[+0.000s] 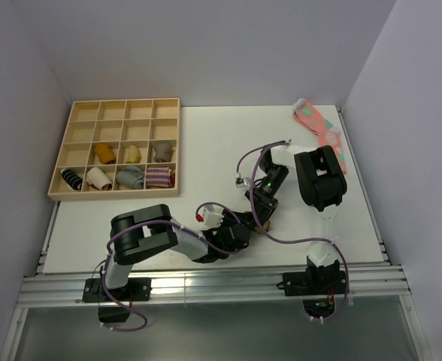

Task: Roll the socks
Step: Pick up the sock at the center of the board.

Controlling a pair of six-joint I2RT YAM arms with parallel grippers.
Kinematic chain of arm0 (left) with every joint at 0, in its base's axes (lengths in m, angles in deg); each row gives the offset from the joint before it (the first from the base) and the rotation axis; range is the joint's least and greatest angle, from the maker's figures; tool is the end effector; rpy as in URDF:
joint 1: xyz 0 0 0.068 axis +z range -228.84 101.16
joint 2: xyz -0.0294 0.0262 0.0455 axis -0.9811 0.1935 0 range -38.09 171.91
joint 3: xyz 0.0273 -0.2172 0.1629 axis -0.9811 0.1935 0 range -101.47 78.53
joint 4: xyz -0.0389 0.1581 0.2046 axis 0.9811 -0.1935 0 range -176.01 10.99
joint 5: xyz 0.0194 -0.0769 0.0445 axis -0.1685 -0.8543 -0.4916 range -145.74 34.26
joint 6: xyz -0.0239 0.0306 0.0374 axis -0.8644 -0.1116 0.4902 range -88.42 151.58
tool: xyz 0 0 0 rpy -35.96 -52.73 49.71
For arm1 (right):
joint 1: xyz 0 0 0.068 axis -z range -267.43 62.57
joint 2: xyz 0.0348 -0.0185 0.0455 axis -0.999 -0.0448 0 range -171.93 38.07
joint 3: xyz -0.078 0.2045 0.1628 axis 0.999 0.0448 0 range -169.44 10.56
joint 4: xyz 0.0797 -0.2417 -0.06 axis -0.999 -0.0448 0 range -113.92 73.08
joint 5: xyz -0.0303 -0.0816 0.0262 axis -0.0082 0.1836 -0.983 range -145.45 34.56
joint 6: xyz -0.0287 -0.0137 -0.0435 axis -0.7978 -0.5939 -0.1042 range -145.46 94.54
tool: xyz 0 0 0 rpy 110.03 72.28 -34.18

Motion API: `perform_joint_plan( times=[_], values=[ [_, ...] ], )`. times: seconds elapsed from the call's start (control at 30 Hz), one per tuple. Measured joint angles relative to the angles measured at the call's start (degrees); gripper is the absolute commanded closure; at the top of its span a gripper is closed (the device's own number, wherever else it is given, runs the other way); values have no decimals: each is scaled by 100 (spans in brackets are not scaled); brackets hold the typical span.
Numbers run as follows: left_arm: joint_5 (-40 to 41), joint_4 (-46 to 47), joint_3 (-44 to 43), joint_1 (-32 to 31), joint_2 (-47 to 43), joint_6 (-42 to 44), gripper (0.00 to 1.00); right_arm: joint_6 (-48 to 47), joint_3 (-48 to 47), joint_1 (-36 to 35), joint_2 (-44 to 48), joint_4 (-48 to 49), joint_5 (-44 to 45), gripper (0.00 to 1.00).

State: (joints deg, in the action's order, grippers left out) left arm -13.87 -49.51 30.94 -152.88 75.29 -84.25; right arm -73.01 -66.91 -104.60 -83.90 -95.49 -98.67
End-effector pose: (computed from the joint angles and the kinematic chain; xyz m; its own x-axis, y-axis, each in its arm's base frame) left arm 0.1220 -0.3406 0.0975 -0.4402 -0.8979 -0.0043 -0.3941 0.1976 -0.8976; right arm 0.3006 0.1184 0.1247 -0.6452 -0.7620 -0.0551 -0.4949 0.3619 0.7900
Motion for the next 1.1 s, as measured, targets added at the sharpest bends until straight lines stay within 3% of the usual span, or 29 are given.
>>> perform_joint_plan(
  times=[0.2, 0.23, 0.27, 0.3, 0.77, 1.1],
  values=[
    [-28, -68, -15, 9, -20, -35, 100, 334, 114, -4, 407, 282, 98, 43],
    [-33, -96, -26, 9, -26, -37, 100, 422, 116, -4, 492, 363, 118, 37],
    [-46, -129, -35, 9, -31, -37, 100, 485, 120, -4, 546, 417, 127, 8],
    [-46, -142, -42, 9, -31, -37, 100, 568, 140, -4, 608, 476, 149, 4],
    [-149, -372, -76, 9, -131, 9, 100, 1196, 26, 588, 1014, 1093, 605, 3],
    [-358, -402, 247, 90, -529, 739, 100, 1537, -343, 1156, 1845, 1329, 962, 3]
  ],
)
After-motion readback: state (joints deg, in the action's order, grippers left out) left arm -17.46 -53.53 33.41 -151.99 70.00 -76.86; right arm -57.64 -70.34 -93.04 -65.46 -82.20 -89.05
